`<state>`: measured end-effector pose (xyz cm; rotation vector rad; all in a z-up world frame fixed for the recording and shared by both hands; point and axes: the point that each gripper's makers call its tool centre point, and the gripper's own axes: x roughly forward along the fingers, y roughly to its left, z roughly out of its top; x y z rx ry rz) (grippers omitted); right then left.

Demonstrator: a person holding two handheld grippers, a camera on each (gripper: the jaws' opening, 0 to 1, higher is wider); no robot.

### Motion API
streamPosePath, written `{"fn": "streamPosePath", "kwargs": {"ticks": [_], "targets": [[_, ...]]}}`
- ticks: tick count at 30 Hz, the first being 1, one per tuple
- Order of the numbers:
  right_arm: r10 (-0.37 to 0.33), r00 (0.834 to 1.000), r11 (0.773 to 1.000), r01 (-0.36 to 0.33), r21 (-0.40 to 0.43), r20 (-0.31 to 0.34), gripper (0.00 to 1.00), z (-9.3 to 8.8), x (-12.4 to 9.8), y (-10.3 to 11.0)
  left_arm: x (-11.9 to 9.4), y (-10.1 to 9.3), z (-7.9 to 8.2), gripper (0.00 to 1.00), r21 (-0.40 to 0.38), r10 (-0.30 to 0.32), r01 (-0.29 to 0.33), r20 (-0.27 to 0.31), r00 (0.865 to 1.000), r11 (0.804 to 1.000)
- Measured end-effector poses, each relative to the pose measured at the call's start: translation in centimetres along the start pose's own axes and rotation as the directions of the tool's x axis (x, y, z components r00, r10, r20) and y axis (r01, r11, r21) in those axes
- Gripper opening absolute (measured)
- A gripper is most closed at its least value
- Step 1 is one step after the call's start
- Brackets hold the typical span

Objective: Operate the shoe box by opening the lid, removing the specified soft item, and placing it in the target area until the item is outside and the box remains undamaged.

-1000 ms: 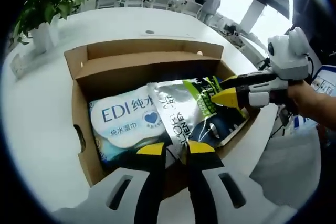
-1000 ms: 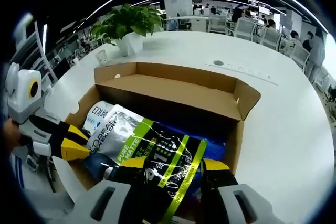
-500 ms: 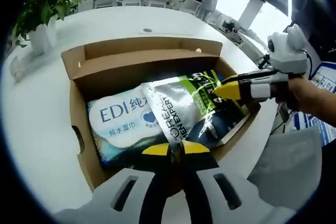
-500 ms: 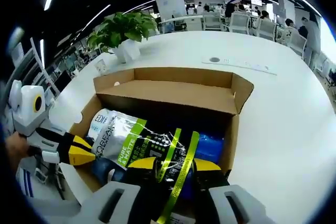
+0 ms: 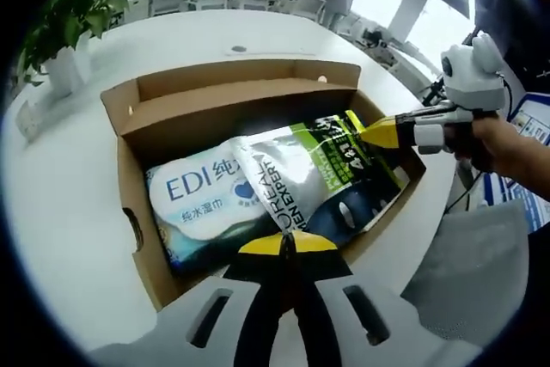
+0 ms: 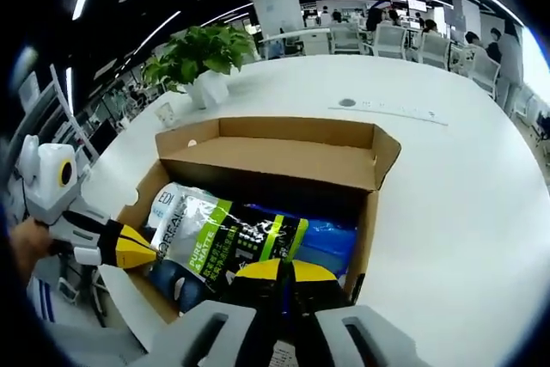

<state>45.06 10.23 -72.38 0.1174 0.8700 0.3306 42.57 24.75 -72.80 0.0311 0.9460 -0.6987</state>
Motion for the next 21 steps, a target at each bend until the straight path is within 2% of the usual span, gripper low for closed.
{"fn": "streamPosePath", "kwargs": {"ticks": [21], "targets": [[0.049,0.998,0.997,-0.051,0.052,0.05,0.0,1.6,-1.1,0.8,-1.6,0.2,1.7,0.0,0.009,0.013,-0.013,0.018,1.0,1.0]]}}
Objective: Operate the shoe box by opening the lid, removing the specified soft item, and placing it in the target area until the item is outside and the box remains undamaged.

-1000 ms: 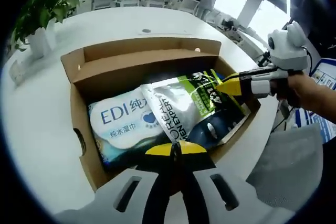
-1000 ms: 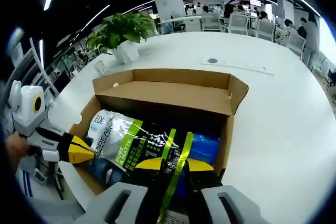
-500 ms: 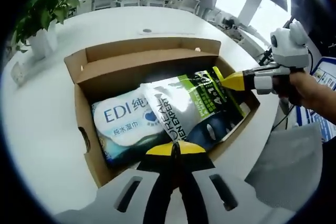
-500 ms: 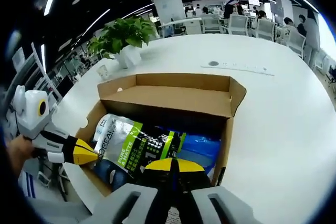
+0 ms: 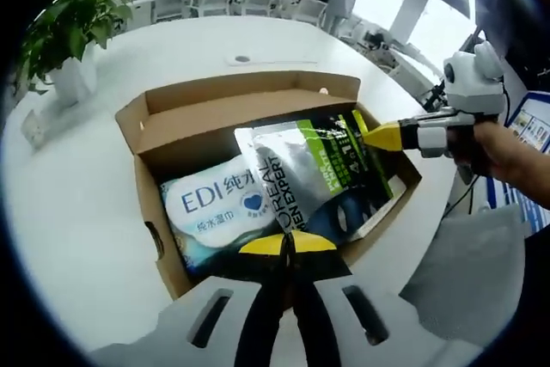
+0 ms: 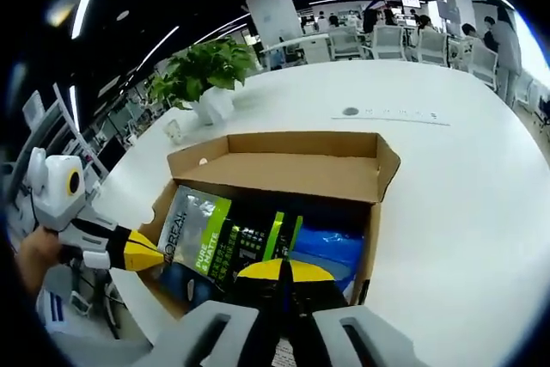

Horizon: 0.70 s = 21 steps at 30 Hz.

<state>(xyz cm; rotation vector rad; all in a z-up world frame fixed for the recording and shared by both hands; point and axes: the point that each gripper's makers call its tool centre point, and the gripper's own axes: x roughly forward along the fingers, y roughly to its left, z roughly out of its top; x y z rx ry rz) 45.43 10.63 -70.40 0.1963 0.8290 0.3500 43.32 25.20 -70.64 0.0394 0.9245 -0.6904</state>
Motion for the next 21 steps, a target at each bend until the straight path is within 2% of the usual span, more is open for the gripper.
{"fn": "streamPosePath", "kwargs": {"ticks": [21], "targets": [[0.03,0.999,0.999,-0.031,0.028,0.043,0.0,1.6,-1.3,0.3,-1.0,-0.4,1.5,0.0,0.029,0.009,-0.009,0.008,1.0,1.0]]}}
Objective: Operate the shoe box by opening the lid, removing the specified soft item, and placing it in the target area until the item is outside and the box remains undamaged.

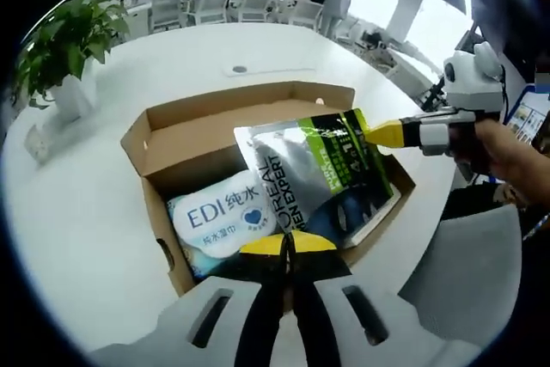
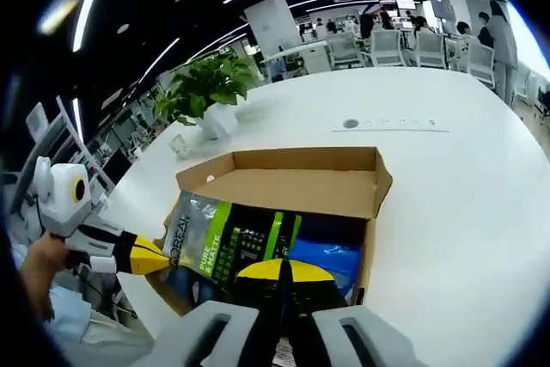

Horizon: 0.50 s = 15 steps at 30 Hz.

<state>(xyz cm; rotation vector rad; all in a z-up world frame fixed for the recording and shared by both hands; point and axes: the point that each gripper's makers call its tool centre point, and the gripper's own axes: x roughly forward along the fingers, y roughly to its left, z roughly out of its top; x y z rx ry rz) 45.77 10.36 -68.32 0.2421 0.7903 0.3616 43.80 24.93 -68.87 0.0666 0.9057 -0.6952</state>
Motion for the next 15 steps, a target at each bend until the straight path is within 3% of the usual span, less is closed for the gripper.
{"fn": "streamPosePath", "kwargs": {"ticks": [15], "targets": [[0.02,1.0,1.0,-0.02,-0.002,0.006,0.0,0.92,-0.9,0.23,-0.69,-0.42,0.87,0.0,0.008,-0.001,0.001,0.001,1.0,1.0]]}}
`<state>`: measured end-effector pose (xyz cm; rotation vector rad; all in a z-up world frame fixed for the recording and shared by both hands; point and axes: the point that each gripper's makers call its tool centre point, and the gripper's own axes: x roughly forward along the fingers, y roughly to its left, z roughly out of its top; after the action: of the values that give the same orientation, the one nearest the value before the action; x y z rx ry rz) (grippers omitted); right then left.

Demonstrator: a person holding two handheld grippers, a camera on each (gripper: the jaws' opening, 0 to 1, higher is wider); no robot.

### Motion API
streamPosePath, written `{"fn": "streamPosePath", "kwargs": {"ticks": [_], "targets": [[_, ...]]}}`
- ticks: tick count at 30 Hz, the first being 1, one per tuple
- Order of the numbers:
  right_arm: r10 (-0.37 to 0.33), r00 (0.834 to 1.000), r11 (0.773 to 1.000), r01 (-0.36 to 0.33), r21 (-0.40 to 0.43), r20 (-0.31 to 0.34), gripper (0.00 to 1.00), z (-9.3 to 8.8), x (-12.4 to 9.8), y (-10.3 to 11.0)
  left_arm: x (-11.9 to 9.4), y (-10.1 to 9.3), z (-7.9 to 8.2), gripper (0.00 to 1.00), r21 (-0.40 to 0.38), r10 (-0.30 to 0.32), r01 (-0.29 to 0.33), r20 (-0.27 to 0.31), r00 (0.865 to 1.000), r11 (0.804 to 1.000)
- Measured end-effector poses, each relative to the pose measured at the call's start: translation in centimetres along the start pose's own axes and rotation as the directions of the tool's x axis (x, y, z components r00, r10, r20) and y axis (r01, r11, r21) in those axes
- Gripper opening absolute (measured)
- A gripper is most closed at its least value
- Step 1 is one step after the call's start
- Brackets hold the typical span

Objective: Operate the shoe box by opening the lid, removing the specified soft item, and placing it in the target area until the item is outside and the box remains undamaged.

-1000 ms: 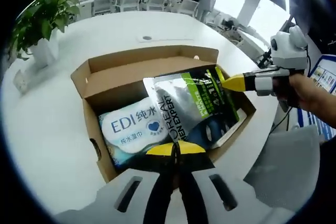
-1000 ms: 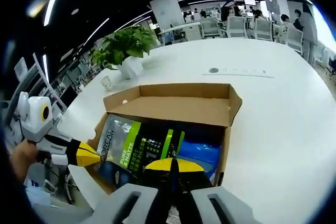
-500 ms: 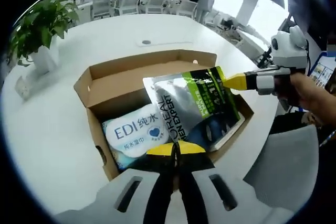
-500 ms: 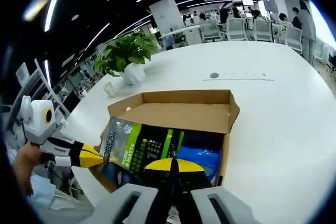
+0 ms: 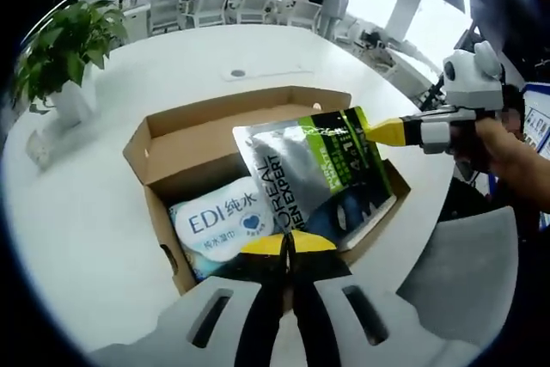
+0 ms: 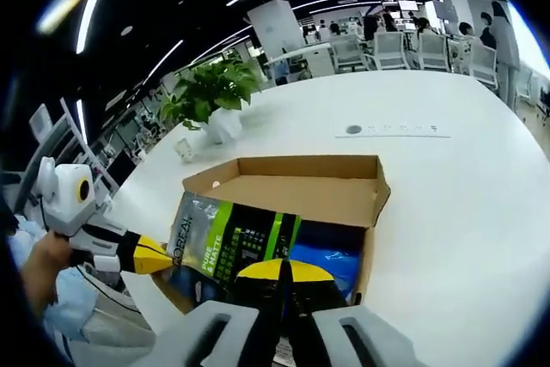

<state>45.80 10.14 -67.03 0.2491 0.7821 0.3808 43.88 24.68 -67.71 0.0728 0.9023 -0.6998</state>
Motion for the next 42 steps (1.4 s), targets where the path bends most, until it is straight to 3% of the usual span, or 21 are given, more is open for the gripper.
{"fn": "streamPosePath", "kwargs": {"ticks": [16,42], "targets": [[0.003,1.0,1.0,-0.003,-0.013,0.003,0.0,1.3,-1.4,-1.1,0.1,-1.6,1.4,0.0,0.014,-0.018,0.018,0.01,1.0,1.0],[-0.006,1.0,1.0,0.006,0.016,-0.009,0.0,1.5,-3.8,-4.2,1.6,-4.8,2.8,0.0,0.026,-0.065,0.065,0.01,0.998,0.998]]}}
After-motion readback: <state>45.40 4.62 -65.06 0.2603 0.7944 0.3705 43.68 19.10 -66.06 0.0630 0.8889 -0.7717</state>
